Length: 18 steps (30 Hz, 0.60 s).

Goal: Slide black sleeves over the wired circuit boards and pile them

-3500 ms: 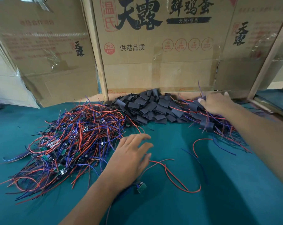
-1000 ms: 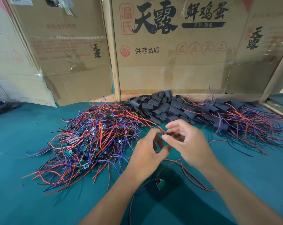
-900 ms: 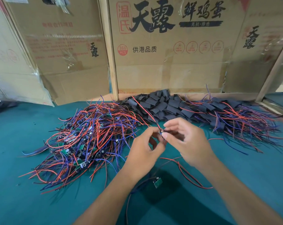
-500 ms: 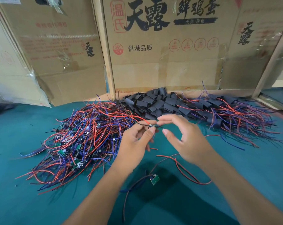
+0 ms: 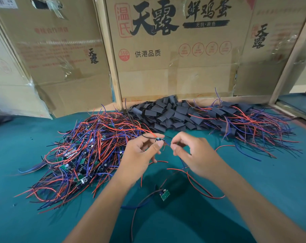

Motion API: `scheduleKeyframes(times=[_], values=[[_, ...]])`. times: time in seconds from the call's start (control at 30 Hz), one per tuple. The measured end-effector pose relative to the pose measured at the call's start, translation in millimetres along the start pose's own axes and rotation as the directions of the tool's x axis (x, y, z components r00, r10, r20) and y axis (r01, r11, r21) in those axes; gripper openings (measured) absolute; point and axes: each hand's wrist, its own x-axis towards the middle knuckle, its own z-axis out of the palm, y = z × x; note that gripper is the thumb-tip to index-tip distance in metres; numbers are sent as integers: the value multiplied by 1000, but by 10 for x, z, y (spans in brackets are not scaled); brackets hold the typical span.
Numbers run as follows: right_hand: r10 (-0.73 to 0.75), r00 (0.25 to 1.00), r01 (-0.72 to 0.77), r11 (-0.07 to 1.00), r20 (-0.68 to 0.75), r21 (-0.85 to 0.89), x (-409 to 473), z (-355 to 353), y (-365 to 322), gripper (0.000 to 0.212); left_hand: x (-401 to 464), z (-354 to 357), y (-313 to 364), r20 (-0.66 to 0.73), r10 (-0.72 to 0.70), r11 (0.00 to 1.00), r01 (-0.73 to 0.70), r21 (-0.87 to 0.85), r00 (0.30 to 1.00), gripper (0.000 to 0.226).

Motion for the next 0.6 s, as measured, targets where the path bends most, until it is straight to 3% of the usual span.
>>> scheduleKeyframes(times=[0.27,0.43,0.53,0.6], values=[[134,990,-137,987,44,80,112,93,96,14,43,-12,-101,-173,-208,965,173,-197,963,24],[268,961,-244,936,65,-255,806,94,400,15,76,-59,-194,-266,-240,968,209,-140,934,14],[329,941,-230,801,84,-553,1226,69,685,20,81,-75,-220,-272,-245,969,226,-100,931,10],[363,922,-194,731,132,-654,1378,61,868,28,85,-74,-229,-261,-235,972,222,-80,936,7]])
